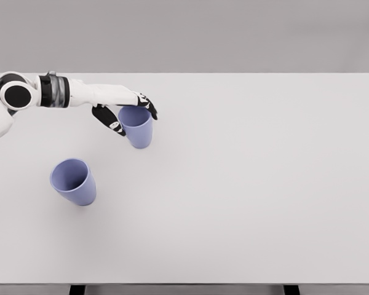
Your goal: Place the right cup on the left cup with left arm
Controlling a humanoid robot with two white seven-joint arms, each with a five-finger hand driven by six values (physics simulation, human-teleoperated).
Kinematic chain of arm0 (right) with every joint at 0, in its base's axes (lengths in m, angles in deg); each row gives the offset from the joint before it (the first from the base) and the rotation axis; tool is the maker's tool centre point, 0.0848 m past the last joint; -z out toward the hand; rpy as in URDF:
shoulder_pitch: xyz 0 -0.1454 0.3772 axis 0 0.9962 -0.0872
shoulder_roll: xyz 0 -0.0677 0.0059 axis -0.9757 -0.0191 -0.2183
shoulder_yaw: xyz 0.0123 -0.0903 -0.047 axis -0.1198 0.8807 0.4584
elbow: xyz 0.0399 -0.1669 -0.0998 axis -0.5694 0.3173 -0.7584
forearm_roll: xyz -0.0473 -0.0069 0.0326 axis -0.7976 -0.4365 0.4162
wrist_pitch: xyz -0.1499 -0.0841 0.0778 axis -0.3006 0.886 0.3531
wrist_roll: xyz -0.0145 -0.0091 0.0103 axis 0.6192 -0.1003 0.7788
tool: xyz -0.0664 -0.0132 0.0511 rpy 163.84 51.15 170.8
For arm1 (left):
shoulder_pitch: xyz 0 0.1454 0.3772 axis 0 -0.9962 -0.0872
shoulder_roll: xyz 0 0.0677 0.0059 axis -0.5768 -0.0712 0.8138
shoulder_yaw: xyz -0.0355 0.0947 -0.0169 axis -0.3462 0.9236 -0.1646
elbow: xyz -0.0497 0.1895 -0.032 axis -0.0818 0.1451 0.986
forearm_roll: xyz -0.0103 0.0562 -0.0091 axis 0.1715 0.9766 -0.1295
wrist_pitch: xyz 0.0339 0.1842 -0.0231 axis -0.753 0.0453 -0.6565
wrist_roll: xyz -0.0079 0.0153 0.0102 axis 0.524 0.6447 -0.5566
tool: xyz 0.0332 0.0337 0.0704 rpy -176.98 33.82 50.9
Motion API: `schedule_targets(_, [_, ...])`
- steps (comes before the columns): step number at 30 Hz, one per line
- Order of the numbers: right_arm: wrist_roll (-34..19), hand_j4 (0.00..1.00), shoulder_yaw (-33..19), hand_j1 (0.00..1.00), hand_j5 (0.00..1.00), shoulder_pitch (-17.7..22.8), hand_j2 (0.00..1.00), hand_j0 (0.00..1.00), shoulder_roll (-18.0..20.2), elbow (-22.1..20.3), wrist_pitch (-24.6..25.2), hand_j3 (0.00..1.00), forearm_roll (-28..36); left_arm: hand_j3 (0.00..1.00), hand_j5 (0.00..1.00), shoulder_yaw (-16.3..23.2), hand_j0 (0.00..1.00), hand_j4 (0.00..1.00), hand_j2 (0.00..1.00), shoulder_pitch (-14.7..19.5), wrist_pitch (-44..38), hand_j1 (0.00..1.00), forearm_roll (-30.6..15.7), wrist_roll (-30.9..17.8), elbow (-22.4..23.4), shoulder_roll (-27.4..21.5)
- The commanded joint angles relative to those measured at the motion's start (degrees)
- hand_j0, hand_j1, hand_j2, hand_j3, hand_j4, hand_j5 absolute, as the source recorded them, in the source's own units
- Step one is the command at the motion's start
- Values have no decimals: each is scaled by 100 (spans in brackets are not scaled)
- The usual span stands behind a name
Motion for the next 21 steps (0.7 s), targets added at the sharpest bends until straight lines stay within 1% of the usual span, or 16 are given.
schedule_targets(1, [-2, 100, 3, 100, 100, 0, 100, 100, 0, 0, -1, 100, -2, 63, 63, -61, 63, 63, 63, 0, -13, 63, -45, -7, -43, -35])
schedule_targets(2, [-2, 100, -6, 100, 100, 0, 100, 100, 0, 0, -1, 100, -2, 62, 62, -105, 62, 62, 62, -9, -13, 62, -63, -7, -122, -61])
schedule_targets(4, [-2, 100, 3, 100, 100, 0, 100, 100, 0, 0, -1, 100, -2, 60, 60, -289, 60, 60, 60, -79, -13, 60, -89, -7, -491, -175])
schedule_targets(6, [-2, 100, 3, 100, 100, 0, 100, 100, 0, 0, -1, 100, -2, 60, 60, -298, 60, 60, 60, -70, -13, 60, -291, -7, -904, -518])
schedule_targets(7, [-2, 100, -6, 100, 100, 0, 100, 100, 0, 0, -1, 100, -2, 60, 60, -298, 60, 60, 60, -70, -13, 60, -370, -7, -1019, -650])
schedule_targets(9, [-2, 100, -6, 100, 100, 0, 100, 100, 0, 0, -1, 100, -2, 60, 60, -298, 60, 60, 60, -62, -13, 60, -555, -7, -1388, -975])
schedule_targets(13, [-2, 100, 3, 100, 100, 0, 100, 100, 0, 0, -1, 100, -2, 60, 60, -298, 60, 60, 60, -18, -13, 60, -1117, -7, -2275, -1889])
schedule_targets(16, [-2, 100, -6, 100, 100, 0, 100, 100, 0, 0, -1, 100, -2, 60, 60, -412, 60, 60, 60, 26, -13, 60, -1583, -7, -3049, -2864])
schedule_targets(19, [-2, 100, -6, 100, 100, 0, 100, 100, 0, 0, -1, 100, -2, 60, 60, -474, 60, 60, 60, 70, -13, 60, -1926, -7, -3585, -3647])
schedule_targets(21, [-2, 100, -6, 100, 100, 0, 100, 100, 0, 0, -1, 100, -2, 60, 60, -615, 60, 60, 60, 53, -13, 60, -2023, -7, -3857, -3981])
